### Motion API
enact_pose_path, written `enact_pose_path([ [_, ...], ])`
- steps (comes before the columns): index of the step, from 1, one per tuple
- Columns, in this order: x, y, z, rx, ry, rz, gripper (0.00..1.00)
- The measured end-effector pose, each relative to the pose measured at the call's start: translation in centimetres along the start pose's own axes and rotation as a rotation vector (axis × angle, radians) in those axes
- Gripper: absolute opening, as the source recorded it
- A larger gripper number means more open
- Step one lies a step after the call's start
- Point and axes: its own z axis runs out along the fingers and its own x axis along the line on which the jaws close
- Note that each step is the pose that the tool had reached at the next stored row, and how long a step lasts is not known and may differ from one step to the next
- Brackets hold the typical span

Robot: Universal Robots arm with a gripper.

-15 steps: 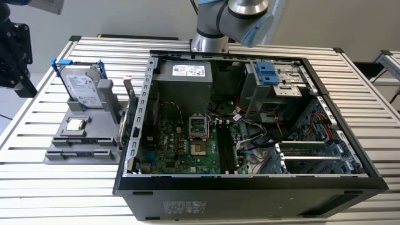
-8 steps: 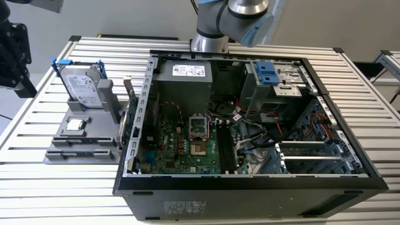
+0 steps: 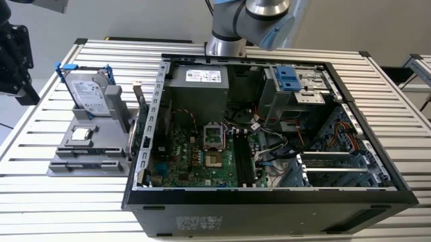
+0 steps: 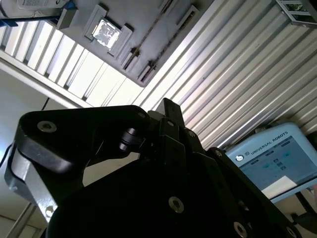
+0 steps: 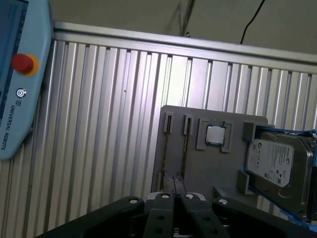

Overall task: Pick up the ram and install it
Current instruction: 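Pick up the ram and move it above insertion slot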

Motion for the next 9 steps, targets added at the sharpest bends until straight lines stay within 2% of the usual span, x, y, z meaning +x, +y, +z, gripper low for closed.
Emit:
enact_pose_path([
  [9, -0.19, -0.05, 0.05, 0.0081, 0.0009, -0.003, 0.00],
])
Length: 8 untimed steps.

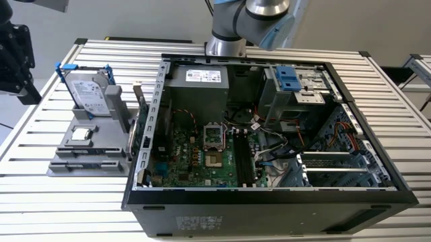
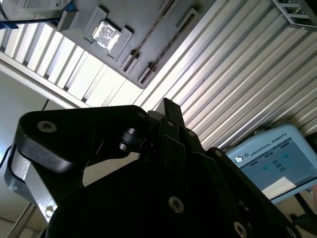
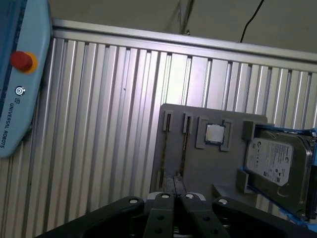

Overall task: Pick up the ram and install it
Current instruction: 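Pick up the ram and move it above insertion slot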

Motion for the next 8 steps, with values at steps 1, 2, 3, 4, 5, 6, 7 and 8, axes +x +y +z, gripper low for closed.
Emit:
enact_pose_path([
  [1, -0.02, -0.01, 0.00, 0.0008, 0.0002, 0.000, 0.00],
  [2, -0.04, -0.02, 0.00, 0.0016, 0.0003, -0.001, 0.00],
  [3, -0.06, -0.04, 0.01, 0.0026, 0.0004, -0.001, 0.00],
  [4, -0.07, -0.05, 0.01, 0.0034, 0.0005, -0.001, 0.00],
  [5, -0.08, -0.07, 0.01, 0.0043, 0.0006, -0.001, 0.00],
  [6, -0.10, -0.10, 0.02, 0.0051, 0.0007, -0.001, 0.00],
  [7, -0.11, -0.12, 0.02, 0.0057, 0.0008, -0.002, 0.00],
  [8, -0.12, -0.14, 0.03, 0.0062, 0.0007, -0.002, 0.00],
])
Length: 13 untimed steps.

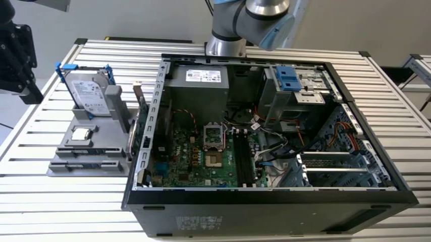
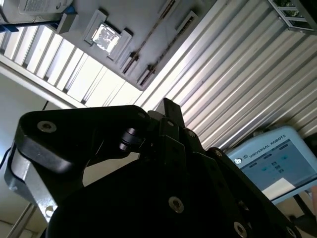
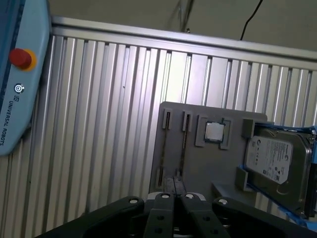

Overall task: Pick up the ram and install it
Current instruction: 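Pick up the ram and move it above insertion slot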

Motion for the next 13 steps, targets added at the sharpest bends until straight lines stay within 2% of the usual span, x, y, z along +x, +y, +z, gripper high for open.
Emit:
enact_pose_path([
  [10, 0.00, -0.05, 0.00, 0.0002, 0.0002, -0.001, 0.00],
  [11, 0.00, -0.05, 0.00, 0.0002, 0.0002, -0.001, 1.00],
  [13, 0.00, -0.05, 0.00, 0.0002, 0.0002, -0.002, 1.00],
])
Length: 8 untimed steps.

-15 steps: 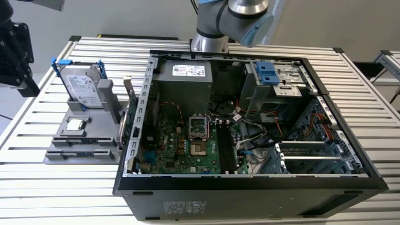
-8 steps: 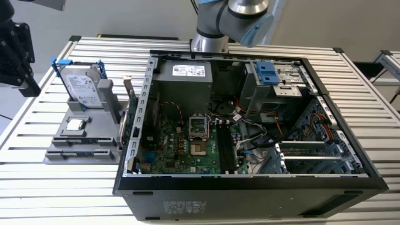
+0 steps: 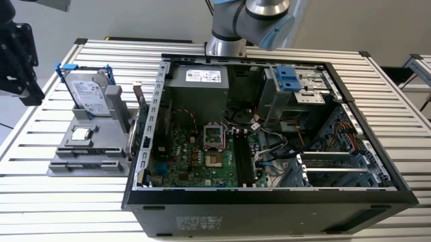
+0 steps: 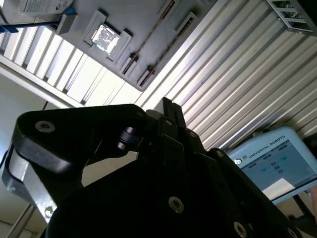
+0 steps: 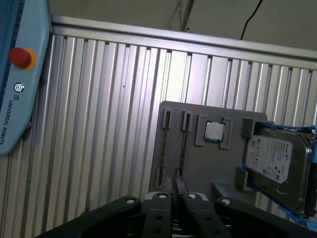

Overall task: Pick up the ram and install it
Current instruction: 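Pick up the ram and move it above insertion slot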

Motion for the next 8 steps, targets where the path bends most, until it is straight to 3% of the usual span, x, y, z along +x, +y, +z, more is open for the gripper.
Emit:
enact_pose_path([
  [8, 0.00, 0.00, 0.00, 0.0000, 0.0000, -0.001, 1.00],
])
